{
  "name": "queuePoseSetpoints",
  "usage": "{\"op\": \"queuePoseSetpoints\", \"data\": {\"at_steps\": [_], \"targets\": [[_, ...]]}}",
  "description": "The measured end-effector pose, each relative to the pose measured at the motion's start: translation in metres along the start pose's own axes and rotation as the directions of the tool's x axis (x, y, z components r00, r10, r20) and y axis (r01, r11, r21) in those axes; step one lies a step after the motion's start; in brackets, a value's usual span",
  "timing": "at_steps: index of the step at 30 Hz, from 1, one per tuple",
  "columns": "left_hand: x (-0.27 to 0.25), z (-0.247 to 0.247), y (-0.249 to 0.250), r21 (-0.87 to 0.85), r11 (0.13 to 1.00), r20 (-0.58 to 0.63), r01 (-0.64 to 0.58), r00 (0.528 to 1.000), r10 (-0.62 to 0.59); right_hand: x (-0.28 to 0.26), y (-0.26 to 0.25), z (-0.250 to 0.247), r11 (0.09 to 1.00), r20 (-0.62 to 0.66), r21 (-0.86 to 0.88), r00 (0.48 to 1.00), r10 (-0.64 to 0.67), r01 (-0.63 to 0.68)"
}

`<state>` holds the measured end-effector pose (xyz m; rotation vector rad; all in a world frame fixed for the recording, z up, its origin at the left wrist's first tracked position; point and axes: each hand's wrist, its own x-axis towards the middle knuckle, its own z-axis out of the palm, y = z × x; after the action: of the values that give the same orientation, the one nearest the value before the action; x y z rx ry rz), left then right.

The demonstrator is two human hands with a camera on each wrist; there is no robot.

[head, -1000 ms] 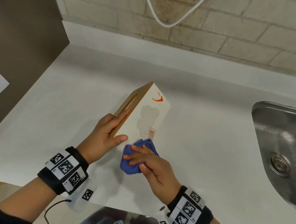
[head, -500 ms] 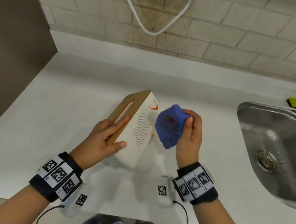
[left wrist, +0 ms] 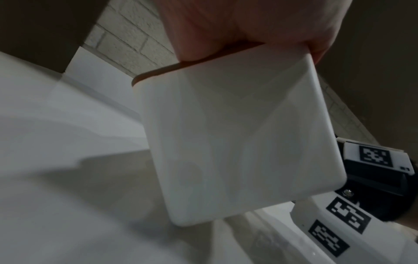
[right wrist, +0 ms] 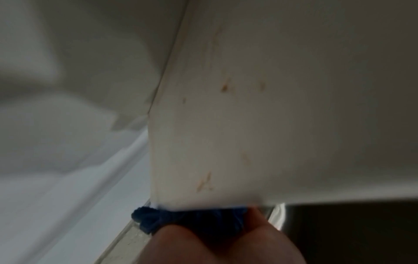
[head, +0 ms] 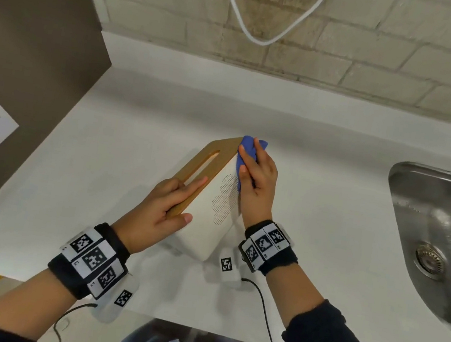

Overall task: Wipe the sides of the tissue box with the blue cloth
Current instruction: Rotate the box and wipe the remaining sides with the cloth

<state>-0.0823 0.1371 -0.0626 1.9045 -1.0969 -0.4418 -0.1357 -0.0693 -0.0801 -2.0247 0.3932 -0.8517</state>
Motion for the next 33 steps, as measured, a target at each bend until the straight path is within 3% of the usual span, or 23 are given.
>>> {"op": "queuePoseSetpoints", "data": {"at_steps": [5,11,14,17,20,24,26,28,31,33], "targets": [[0.0,0.002,0.0,0.007,1.0,-0.011,-0.018,1.0,0.018,-0.003,0.006,-0.016,0.994,0.106,0.081,0.993,0.059,-0.068],[0.0,0.005,0.006,0.073,0.995,-0.016,-0.062,0.998,0.063,-0.019,0.03,-0.043,0.982,0.134,-0.174,0.987,0.094,-0.07],[0.002,0.0,0.004,0.254,0.961,0.01,-0.109,0.994,0.11,-0.036,0.046,-0.05,0.97,0.22,-0.213,0.962,0.161,-0.114],[0.006,-0.007,0.001,0.306,0.942,0.025,-0.142,0.99,0.141,-0.041,0.04,-0.062,0.965,0.207,-0.023,0.943,0.259,-0.26],[0.006,-0.011,-0.002,0.272,0.951,0.029,-0.143,0.99,0.141,-0.029,0.018,-0.074,0.889,0.042,0.151,0.901,0.432,-0.433],[0.006,-0.015,-0.006,0.16,0.981,0.013,-0.114,0.994,0.113,-0.008,-0.007,-0.079,0.782,0.015,0.41,0.861,0.508,-0.469],[0.007,-0.017,-0.007,0.116,0.988,0.006,-0.105,0.994,0.105,-0.003,-0.016,-0.074,0.73,0.025,0.527,0.867,0.498,-0.435],[0.006,-0.018,-0.007,0.092,0.99,0.005,-0.11,0.994,0.11,-0.002,-0.024,-0.06,0.777,0.01,0.513,0.907,0.42,-0.366],[0.007,-0.02,-0.008,0.053,0.993,0.006,-0.105,0.994,0.105,-0.005,-0.037,-0.024,0.941,0.01,0.268,0.977,0.211,-0.206],[0.007,-0.022,-0.009,0.026,0.995,-0.001,-0.098,0.995,0.098,-0.009,-0.032,-0.004,0.99,-0.02,0.093,0.994,0.111,-0.109]]}}
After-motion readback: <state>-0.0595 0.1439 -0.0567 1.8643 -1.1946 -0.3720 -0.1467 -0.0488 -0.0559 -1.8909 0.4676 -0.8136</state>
